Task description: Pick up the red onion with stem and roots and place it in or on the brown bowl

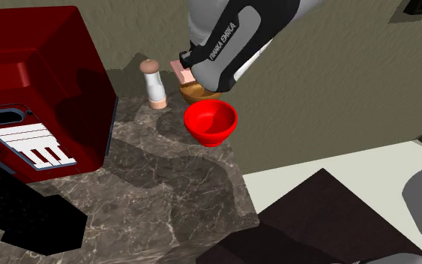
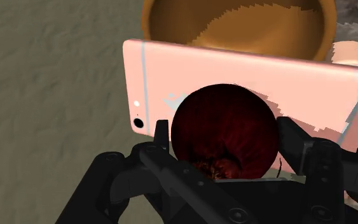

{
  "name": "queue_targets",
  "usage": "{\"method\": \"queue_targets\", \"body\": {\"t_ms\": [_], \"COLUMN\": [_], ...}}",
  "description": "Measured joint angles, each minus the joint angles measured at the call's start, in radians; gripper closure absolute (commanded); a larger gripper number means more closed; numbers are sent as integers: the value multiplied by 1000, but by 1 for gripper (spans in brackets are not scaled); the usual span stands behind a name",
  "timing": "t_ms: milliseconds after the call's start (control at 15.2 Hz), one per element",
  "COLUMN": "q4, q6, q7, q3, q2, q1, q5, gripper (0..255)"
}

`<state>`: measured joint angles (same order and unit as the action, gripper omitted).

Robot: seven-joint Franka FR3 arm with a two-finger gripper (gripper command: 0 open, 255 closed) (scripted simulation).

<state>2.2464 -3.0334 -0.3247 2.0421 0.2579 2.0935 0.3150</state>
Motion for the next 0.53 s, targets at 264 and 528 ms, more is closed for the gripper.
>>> {"method": "queue_targets", "body": {"t_ms": [264,528], "q4": [-2,7], "q6": [-46,-101], "q7": [38,43], "q3": [100,168], "q2": [38,86], "q1": [108,176], "q5": [-50,-80], "gripper": [255,255]}}
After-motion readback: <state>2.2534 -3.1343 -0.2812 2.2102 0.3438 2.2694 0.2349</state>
